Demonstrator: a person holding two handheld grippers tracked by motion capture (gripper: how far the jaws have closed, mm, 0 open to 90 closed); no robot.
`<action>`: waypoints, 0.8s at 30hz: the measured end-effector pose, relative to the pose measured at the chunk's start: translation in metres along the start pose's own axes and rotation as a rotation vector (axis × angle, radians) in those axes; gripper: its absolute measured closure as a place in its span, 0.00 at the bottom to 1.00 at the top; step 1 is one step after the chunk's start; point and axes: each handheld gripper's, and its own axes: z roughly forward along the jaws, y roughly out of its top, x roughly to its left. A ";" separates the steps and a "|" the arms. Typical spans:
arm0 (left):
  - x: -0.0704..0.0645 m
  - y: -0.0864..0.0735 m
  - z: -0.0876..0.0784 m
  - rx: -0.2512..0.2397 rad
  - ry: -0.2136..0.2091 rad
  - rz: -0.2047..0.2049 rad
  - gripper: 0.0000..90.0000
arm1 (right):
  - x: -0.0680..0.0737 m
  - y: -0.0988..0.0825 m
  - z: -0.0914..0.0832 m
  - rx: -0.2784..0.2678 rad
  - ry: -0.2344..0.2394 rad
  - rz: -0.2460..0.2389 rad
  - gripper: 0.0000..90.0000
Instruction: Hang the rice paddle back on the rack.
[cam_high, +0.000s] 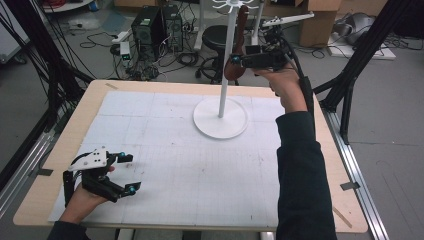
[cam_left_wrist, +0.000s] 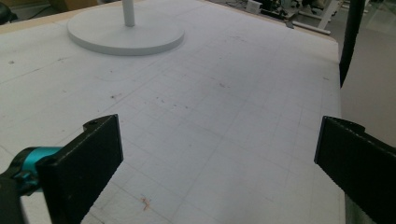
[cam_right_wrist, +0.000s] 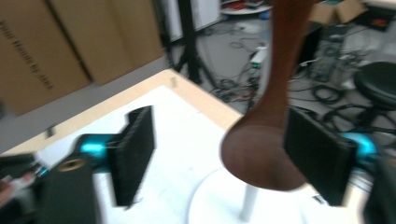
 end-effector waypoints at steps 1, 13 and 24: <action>0.000 0.000 0.000 0.000 -0.001 -0.001 0.02 | 0.002 -0.002 0.000 0.005 0.013 -0.013 0.18; -0.001 0.001 -0.001 0.000 -0.003 0.001 0.02 | 0.027 -0.027 -0.002 -0.004 0.134 -0.049 0.00; -0.001 0.001 -0.001 -0.013 0.002 -0.010 0.02 | 0.039 -0.059 -0.009 -0.025 0.131 -0.036 0.00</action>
